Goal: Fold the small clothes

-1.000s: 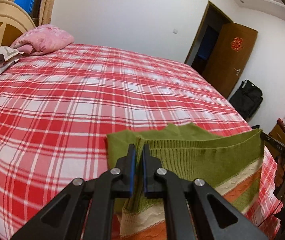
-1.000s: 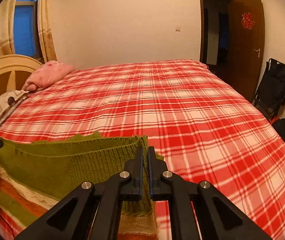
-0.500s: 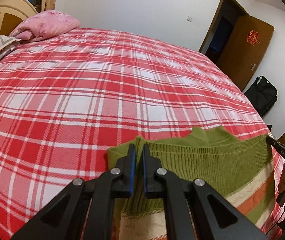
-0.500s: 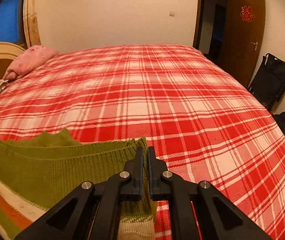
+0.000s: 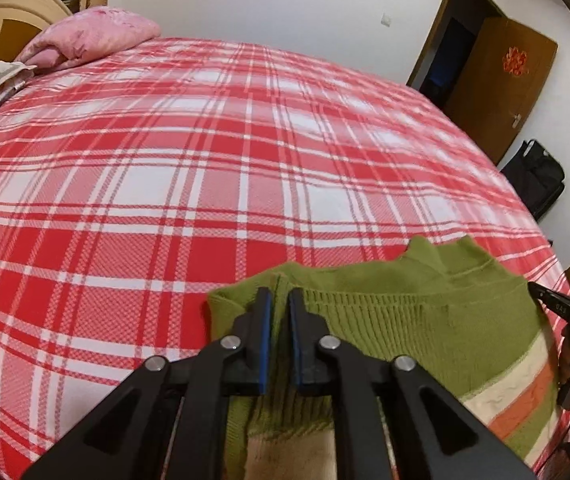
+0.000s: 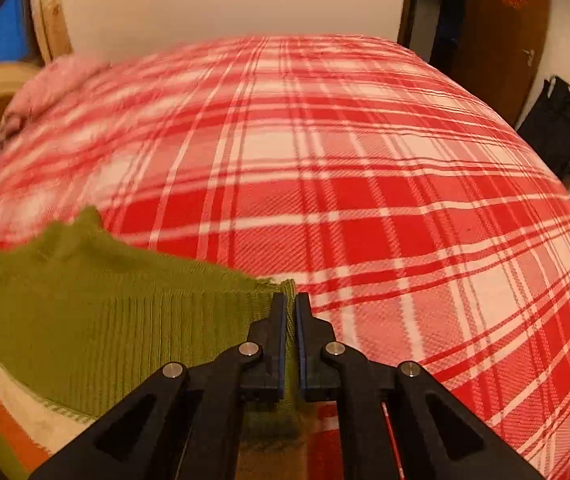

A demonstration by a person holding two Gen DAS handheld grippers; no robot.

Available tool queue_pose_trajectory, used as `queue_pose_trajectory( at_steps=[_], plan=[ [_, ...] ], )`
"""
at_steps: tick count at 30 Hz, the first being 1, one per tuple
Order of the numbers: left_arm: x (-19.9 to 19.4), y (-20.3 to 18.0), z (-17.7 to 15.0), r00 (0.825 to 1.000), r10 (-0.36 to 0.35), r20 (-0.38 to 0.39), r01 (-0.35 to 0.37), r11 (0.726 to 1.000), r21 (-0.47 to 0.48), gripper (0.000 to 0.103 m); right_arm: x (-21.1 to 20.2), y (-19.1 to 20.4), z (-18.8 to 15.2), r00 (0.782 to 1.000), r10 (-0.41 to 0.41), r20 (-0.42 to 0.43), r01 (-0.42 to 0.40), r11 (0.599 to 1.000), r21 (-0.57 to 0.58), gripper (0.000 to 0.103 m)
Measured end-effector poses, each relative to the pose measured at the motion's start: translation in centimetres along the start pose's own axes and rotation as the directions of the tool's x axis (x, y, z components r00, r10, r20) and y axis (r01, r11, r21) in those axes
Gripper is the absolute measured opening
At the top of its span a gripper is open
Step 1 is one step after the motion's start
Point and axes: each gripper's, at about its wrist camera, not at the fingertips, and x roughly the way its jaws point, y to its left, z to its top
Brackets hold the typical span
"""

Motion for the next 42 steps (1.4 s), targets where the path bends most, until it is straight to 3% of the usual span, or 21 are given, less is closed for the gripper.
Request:
queue_pose_trajectory(
  at_steps=[3, 6, 7, 14, 16, 20, 24, 26, 28, 30, 34, 36, 39, 40, 42],
  plan=[
    [-2.8, 0.3, -0.4, 0.999, -0.010, 0.051, 0.010, 1.000, 0.000, 0.022, -2.2, -2.2, -0.4, 0.999, -0.036, 0.025, 0.034, 0.998, 0.060, 0.007],
    [-6.2, 0.8, -2.2, 0.996, -0.014, 0.093, 0.012, 1.000, 0.013, 0.051, -4.9, -4.5, -2.5, 0.999, 0.006, 0.039, -0.009, 0.995, 0.102, 0.007],
    [-7.5, 1.2, -3.5, 0.995, -0.018, 0.099, 0.017, 1.000, 0.010, 0.055, -5.6, -4.9, -3.2, 0.999, 0.015, 0.037, -0.019, 0.994, 0.109, 0.007],
    [-9.9, 1.6, -11.1, 0.999, -0.041, 0.005, 0.041, 0.999, 0.021, 0.055, -10.2, -3.7, -12.0, 0.987, 0.160, -0.011, -0.158, 0.982, 0.099, 0.011],
    [-9.4, 1.3, -12.5, 0.999, -0.035, -0.027, 0.036, 0.999, 0.024, 0.055, -10.7, -2.7, -13.6, 0.987, 0.158, -0.021, -0.155, 0.984, 0.090, 0.020],
    [-9.1, 0.4, -13.3, 0.999, 0.026, -0.028, -0.024, 0.998, 0.056, 0.055, -10.7, -1.9, -15.6, 0.987, 0.157, -0.040, -0.153, 0.983, 0.101, 0.021],
    [-9.3, -0.4, -13.7, 0.996, 0.083, -0.033, -0.080, 0.993, 0.089, 0.056, -11.5, -2.0, -16.4, 0.998, 0.055, -0.036, -0.050, 0.992, 0.117, 0.031],
    [-10.2, -0.1, -14.0, 0.998, 0.055, -0.027, -0.053, 0.996, 0.065, 0.057, -13.2, -2.0, -16.3, 1.000, -0.004, 0.005, 0.003, 0.994, 0.108, 0.033],
    [-10.9, 0.2, -14.4, 0.998, 0.060, -0.015, -0.059, 0.996, 0.063, 0.065, -15.5, -1.7, -16.1, 0.997, -0.001, 0.078, -0.007, 0.994, 0.110, 0.052],
    [-11.1, 0.5, -14.9, 0.997, 0.073, 0.000, -0.073, 0.995, 0.067, 0.065, -17.0, -0.7, -15.7, 0.991, 0.032, 0.129, -0.046, 0.993, 0.105, 0.064],
    [-10.4, 0.2, -15.1, 0.994, 0.108, -0.019, -0.107, 0.993, 0.059, 0.067, -16.0, 3.4, -15.2, 0.986, 0.134, 0.096, -0.135, 0.991, 0.009, 0.065],
    [-10.3, -0.1, -15.3, 0.991, 0.134, -0.026, -0.132, 0.989, 0.068, 0.067, -14.7, 5.0, -15.6, 0.991, 0.115, 0.063, -0.113, 0.993, -0.027, 0.065],
    [-10.4, -0.5, -16.0, 0.988, 0.152, -0.014, -0.149, 0.983, 0.104, 0.069, -11.3, 5.9, -17.2, 0.996, 0.062, -0.063, -0.066, 0.997, -0.049, 0.065],
    [-10.5, -0.3, -16.2, 0.989, 0.145, -0.010, -0.143, 0.985, 0.099, 0.069, -11.7, 6.1, -17.5, 0.998, 0.054, -0.028, -0.056, 0.996, -0.068, 0.065],
    [-10.8, -0.1, -16.4, 0.991, 0.136, -0.007, -0.135, 0.986, 0.094, 0.070, -12.2, 6.5, -17.8, 0.999, 0.032, -0.037, -0.036, 0.995, -0.092, 0.065]
  ],
)
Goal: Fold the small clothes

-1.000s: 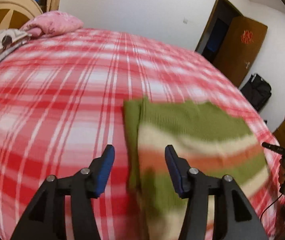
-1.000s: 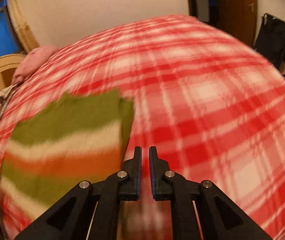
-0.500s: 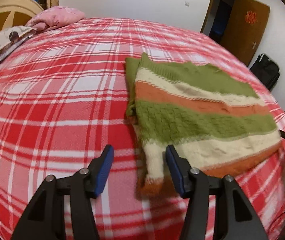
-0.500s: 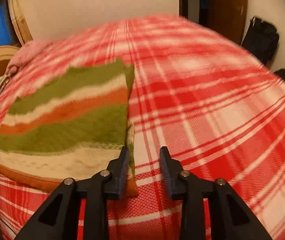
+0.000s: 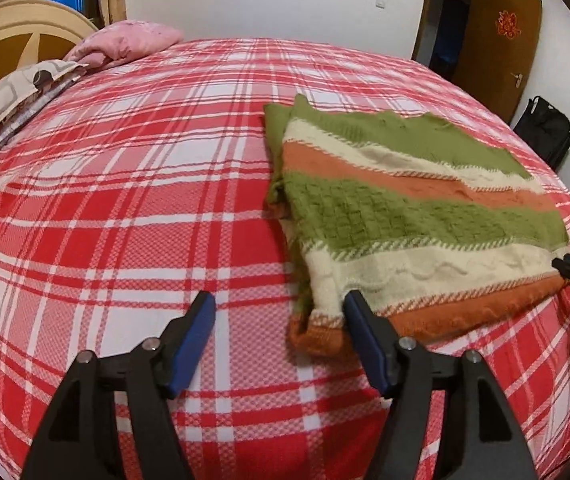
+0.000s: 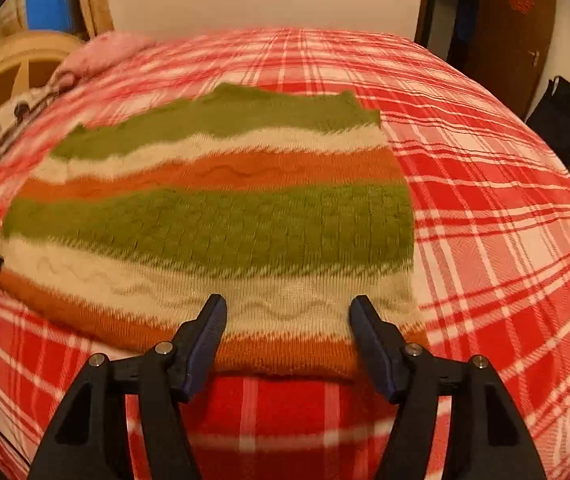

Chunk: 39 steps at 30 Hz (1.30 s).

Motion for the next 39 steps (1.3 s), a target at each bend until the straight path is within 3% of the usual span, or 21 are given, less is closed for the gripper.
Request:
queue_pose_trajectory(
  at_steps=[3, 10, 16, 20, 31, 35, 37, 39],
  plan=[
    [0.0, -0.1, -0.1, 1.000, 0.003, 0.004, -0.003, 1.000, 0.001, 0.071, -1.3, 1.0, 0.9, 1.000, -0.006, 0.013, 0.006, 1.000, 0.004, 0.065],
    [-0.1, -0.3, -0.5, 1.000, 0.014, 0.015, -0.014, 1.000, -0.008, 0.071, -1.5, 10.6, 3.8, 0.982, 0.162, 0.091, -0.151, 0.981, -0.121, 0.065],
    [-0.5, -0.2, -1.0, 1.000, 0.008, 0.025, -0.008, 1.000, -0.018, 0.072, 1.5, 16.6, 2.7, 0.986, 0.168, 0.023, -0.161, 0.971, -0.177, 0.065],
    [-0.6, -0.1, -1.2, 0.999, -0.002, 0.034, 0.003, 1.000, -0.021, 0.072, 1.5, 17.7, 0.7, 0.991, 0.104, 0.088, -0.079, 0.965, -0.248, 0.066],
    [-1.5, -0.1, -1.8, 0.999, -0.014, 0.043, 0.015, 1.000, -0.023, 0.073, 0.7, 17.5, -0.3, 0.994, 0.076, 0.075, -0.054, 0.963, -0.265, 0.066],
    [-2.7, 1.5, -1.6, 0.996, -0.044, 0.081, 0.053, 0.993, -0.110, 0.074, -0.9, 18.0, 0.5, 0.986, 0.127, 0.112, -0.097, 0.966, -0.238, 0.066],
    [-3.0, 2.1, -1.5, 0.997, -0.007, 0.079, 0.017, 0.993, -0.119, 0.075, -1.1, 19.1, 1.0, 0.981, 0.143, 0.131, -0.107, 0.962, -0.251, 0.066],
    [-3.3, 2.7, -1.6, 0.996, -0.015, 0.089, 0.027, 0.990, -0.135, 0.075, -0.6, 20.5, 1.5, 0.978, 0.171, 0.118, -0.135, 0.955, -0.264, 0.066]
  ],
)
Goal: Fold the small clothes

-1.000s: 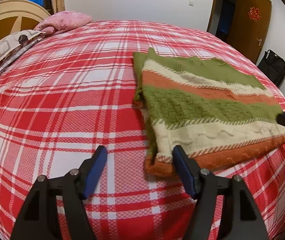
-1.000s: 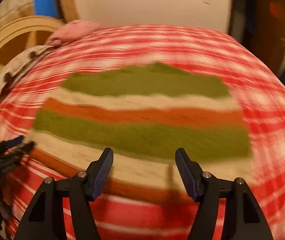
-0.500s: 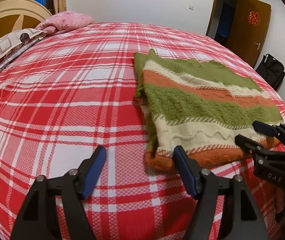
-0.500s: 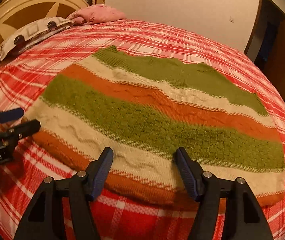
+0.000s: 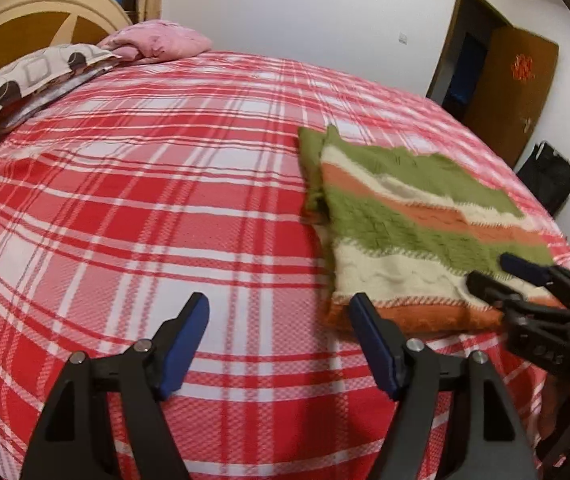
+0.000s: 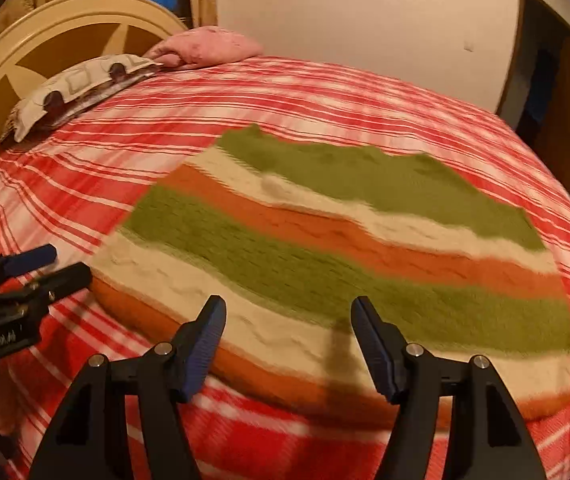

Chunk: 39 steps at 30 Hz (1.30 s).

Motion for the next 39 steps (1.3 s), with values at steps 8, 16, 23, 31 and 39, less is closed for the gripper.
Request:
queue_pose_trajectory(
  at_steps=[8, 16, 23, 31, 39],
  plan=[
    [0.1, 2.4, -0.6, 0.999, 0.029, -0.039, -0.029, 1.000, 0.011, 0.075, 1.5, 2.1, -1.4, 0.995, 0.048, -0.086, -0.053, 0.997, -0.059, 0.066],
    [-0.7, 6.1, 0.9, 0.999, 0.001, -0.038, -0.003, 0.998, -0.069, 0.076, -2.2, 7.2, -1.1, 0.998, 0.050, 0.034, -0.040, 0.965, -0.259, 0.066],
    [-0.3, 9.4, 2.9, 0.996, -0.073, -0.043, 0.067, 0.990, -0.124, 0.076, -0.1, 13.9, -1.7, 0.993, -0.040, 0.112, 0.090, 0.867, -0.491, 0.065],
    [2.3, 10.2, 6.0, 0.969, -0.239, -0.060, 0.230, 0.964, -0.134, 0.076, 1.0, 12.6, -1.1, 0.993, -0.032, 0.111, 0.078, 0.891, -0.446, 0.009],
    [6.8, 5.9, 11.6, 0.921, -0.386, -0.044, 0.381, 0.919, -0.101, 0.076, 0.2, 10.3, -0.2, 0.994, 0.033, 0.105, 0.004, 0.941, -0.337, 0.008]
  ],
)
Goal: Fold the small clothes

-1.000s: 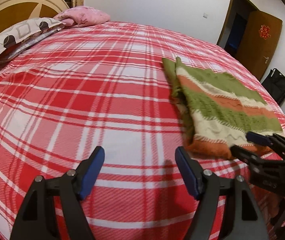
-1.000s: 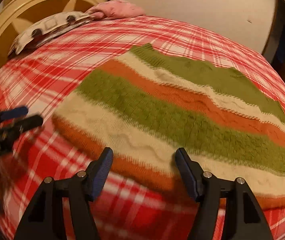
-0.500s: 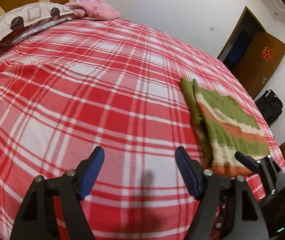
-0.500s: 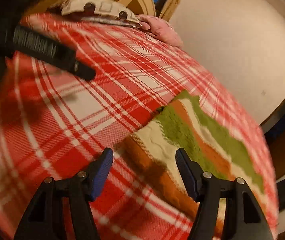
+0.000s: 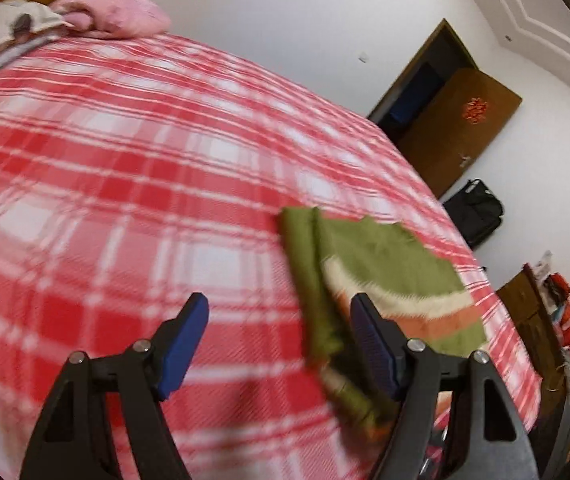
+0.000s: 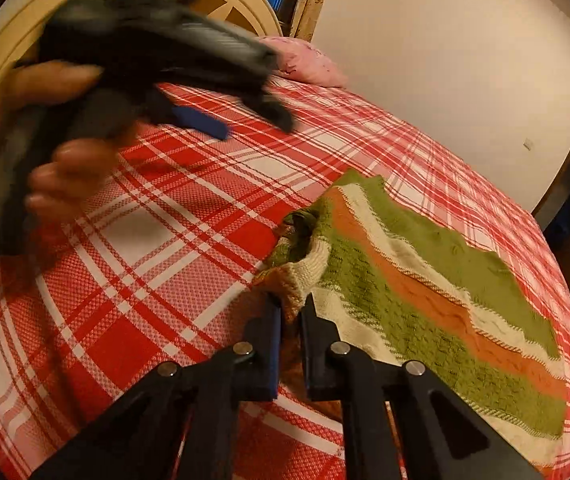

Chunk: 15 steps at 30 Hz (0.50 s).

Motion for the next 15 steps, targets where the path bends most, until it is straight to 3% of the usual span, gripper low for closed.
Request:
queue_pose_trajectory(
  at_steps=[5, 11, 14, 15],
  plan=[
    [5.0, -1.9, 1.9, 0.997, -0.030, -0.076, 0.033, 0.999, 0.030, 0.076, 0.3, -0.1, -0.2, 1.000, 0.017, -0.017, -0.017, 1.000, 0.013, 0.008],
    [8.8, -2.4, 2.7, 0.991, 0.019, -0.132, -0.011, 0.998, 0.064, 0.076, 0.5, 0.1, -0.4, 0.999, 0.040, -0.023, -0.040, 0.999, 0.015, 0.008],
    [9.7, -1.9, 2.7, 0.987, 0.019, -0.157, -0.010, 0.998, 0.059, 0.069, 0.5, 0.4, -0.4, 0.999, 0.044, -0.024, -0.043, 0.999, 0.008, 0.008],
    [9.8, -1.8, 2.7, 0.986, 0.013, -0.164, -0.002, 0.998, 0.064, 0.054, 0.5, 0.4, -0.5, 0.999, 0.044, -0.023, -0.044, 0.999, 0.004, 0.008]
  ],
)
